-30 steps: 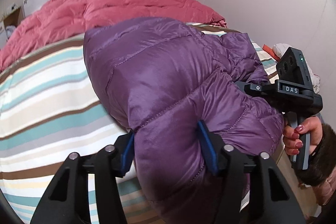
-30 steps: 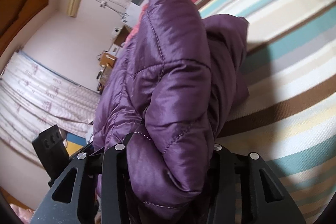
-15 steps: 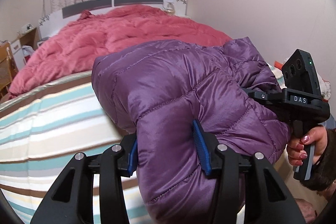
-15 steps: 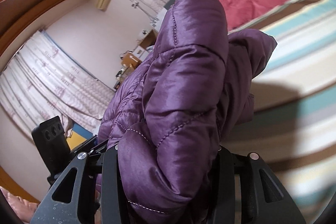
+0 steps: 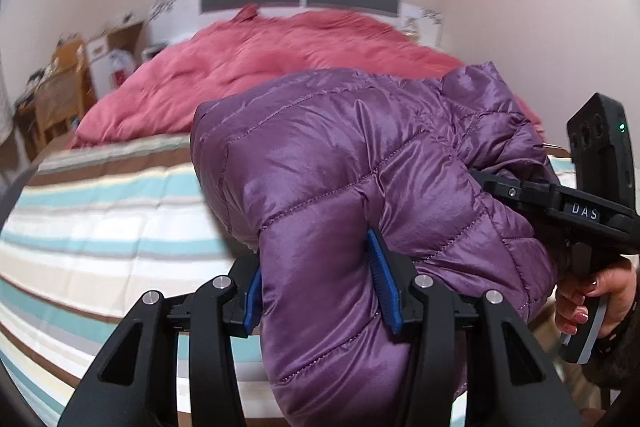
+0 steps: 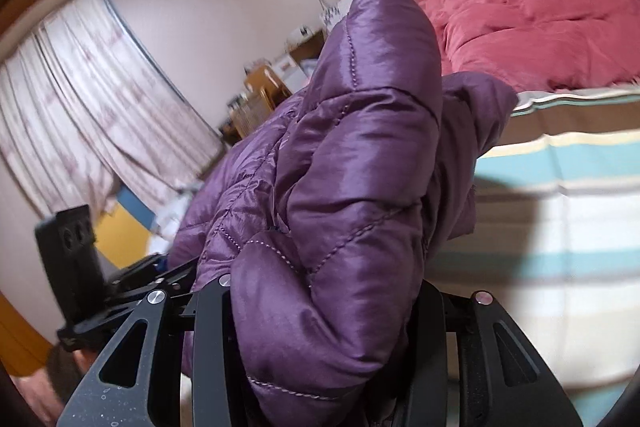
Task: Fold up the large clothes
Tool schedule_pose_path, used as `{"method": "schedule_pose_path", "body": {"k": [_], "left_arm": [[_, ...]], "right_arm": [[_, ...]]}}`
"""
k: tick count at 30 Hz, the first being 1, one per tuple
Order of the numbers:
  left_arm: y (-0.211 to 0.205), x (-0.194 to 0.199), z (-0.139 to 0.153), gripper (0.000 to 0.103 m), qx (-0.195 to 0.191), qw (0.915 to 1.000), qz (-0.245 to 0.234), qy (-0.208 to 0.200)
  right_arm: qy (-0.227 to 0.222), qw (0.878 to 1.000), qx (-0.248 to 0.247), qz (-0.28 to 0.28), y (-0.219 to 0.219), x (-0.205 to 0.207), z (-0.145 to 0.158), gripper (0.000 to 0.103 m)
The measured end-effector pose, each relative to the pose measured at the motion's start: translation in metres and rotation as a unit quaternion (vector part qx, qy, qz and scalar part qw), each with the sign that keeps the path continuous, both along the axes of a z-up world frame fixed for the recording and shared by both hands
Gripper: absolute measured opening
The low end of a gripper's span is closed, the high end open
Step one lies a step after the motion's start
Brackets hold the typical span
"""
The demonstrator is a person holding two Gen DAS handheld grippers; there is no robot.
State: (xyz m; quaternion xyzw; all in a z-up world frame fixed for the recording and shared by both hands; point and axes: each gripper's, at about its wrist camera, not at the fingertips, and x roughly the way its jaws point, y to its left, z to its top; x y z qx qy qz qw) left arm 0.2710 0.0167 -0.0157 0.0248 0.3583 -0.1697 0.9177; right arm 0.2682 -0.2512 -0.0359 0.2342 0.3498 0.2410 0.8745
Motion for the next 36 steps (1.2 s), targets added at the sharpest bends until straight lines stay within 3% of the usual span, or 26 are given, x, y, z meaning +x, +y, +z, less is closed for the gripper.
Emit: {"method": "schedule_pose_path", "body": {"k": [2,3,4,7,12,14,16,18,20,22,25,32,35,36], "left_arm": [[0.010,0.010,-0.025,0.053,0.007,0.9997,0.018,0.017],[0.014,0.009,-0.032,0.058,-0.004,0.9996,0.022,0.016],[0.018,0.008,-0.038,0.062,-0.014,0.9994,0.026,0.018],[0.026,-0.001,-0.048,0.066,-0.035,0.9984,0.037,0.022],[0.030,-0.012,-0.033,0.071,-0.044,0.9974,0.056,0.010],[0.035,-0.024,-0.021,0.079,-0.061,0.9959,0.065,-0.017],[0.037,-0.035,-0.010,0.081,-0.082,0.9934,0.071,-0.037],[0.030,-0.035,-0.007,0.081,-0.064,0.9945,0.072,-0.039],[0.019,-0.029,-0.017,0.080,-0.013,0.9968,0.071,-0.033],[0.017,-0.028,-0.033,0.077,0.023,0.9966,0.078,-0.012],[0.028,-0.024,-0.051,0.079,0.015,0.9958,0.089,0.016],[0.025,-0.033,-0.042,0.079,0.033,0.9950,0.094,0.014],[0.028,-0.047,-0.033,0.094,0.018,0.9936,0.110,0.016],[0.030,-0.051,-0.031,0.100,0.014,0.9932,0.115,0.014]], "right_arm": [[0.019,0.999,-0.047,-0.005,0.016,0.016,-0.018,0.042],[0.029,0.998,-0.061,-0.012,0.019,0.020,-0.026,0.049],[0.036,0.997,-0.060,-0.017,0.021,0.023,-0.033,0.056],[0.050,0.997,-0.040,-0.037,0.012,0.022,-0.044,0.061],[0.041,0.995,-0.066,-0.058,0.016,0.002,-0.017,0.066],[0.020,0.995,-0.055,-0.079,0.007,-0.015,-0.004,0.066],[0.002,0.993,-0.037,-0.109,-0.007,-0.035,0.005,0.066],[-0.001,0.989,-0.052,-0.139,-0.011,-0.044,0.009,0.066],[0.023,0.981,-0.094,-0.166,-0.011,-0.044,0.004,0.066],[0.038,0.981,-0.095,-0.163,0.001,-0.044,-0.006,0.066],[0.086,0.981,-0.118,-0.127,0.027,-0.038,-0.031,0.066],[0.078,0.975,-0.155,-0.141,0.036,-0.035,-0.023,0.067],[0.058,0.974,-0.158,-0.151,0.036,-0.056,-0.006,0.067],[0.053,0.974,-0.158,-0.155,0.036,-0.062,-0.001,0.072]]}}
